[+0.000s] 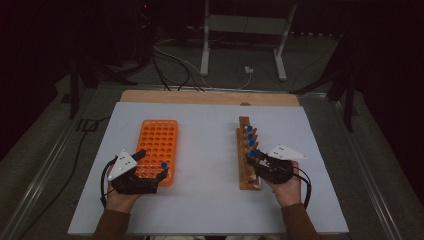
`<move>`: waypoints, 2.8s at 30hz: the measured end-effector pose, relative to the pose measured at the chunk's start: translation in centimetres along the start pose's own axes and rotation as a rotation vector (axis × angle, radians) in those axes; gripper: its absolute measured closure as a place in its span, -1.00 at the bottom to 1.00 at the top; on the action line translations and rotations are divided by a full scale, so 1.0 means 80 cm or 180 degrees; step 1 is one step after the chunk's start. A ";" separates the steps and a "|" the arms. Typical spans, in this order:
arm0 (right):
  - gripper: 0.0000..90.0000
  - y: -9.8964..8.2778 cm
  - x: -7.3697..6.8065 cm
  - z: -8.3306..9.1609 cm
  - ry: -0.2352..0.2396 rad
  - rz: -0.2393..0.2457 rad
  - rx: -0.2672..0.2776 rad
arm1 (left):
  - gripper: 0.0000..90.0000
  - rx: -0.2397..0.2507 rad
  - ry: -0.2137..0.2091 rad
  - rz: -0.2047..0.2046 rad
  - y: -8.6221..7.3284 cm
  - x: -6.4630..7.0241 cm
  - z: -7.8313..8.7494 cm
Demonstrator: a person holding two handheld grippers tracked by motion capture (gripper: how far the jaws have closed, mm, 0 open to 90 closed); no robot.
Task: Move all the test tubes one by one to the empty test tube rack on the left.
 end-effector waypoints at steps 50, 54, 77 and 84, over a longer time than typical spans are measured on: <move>0.72 0.029 0.004 0.003 -0.0064 0.0069 0.0098 | -0.96 0.0013 -0.0031 0.0002 0.007 0.005 -0.005; 0.72 0.036 0.003 0.004 -0.0036 0.0087 0.0130 | -0.96 0.0031 -0.0053 0.0002 0.011 0.007 -0.008; 0.72 0.079 -0.012 0.013 0.0109 0.0212 0.0336 | -0.94 0.0074 -0.0306 -0.0028 0.030 0.039 -0.041; 0.72 0.079 -0.025 0.002 0.0242 0.0162 0.0335 | -0.90 0.0006 -0.0359 -0.0086 0.033 0.048 -0.048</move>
Point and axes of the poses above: each handheld gripper's, and its own axes: z roughly backward along the jaws, y roughly out of its top, x roughly to its right, the point moved 4 cm from there along -z, roughly forward along the jaws, and after that the axes turned 12 degrees about x, right-handed, at the moved point
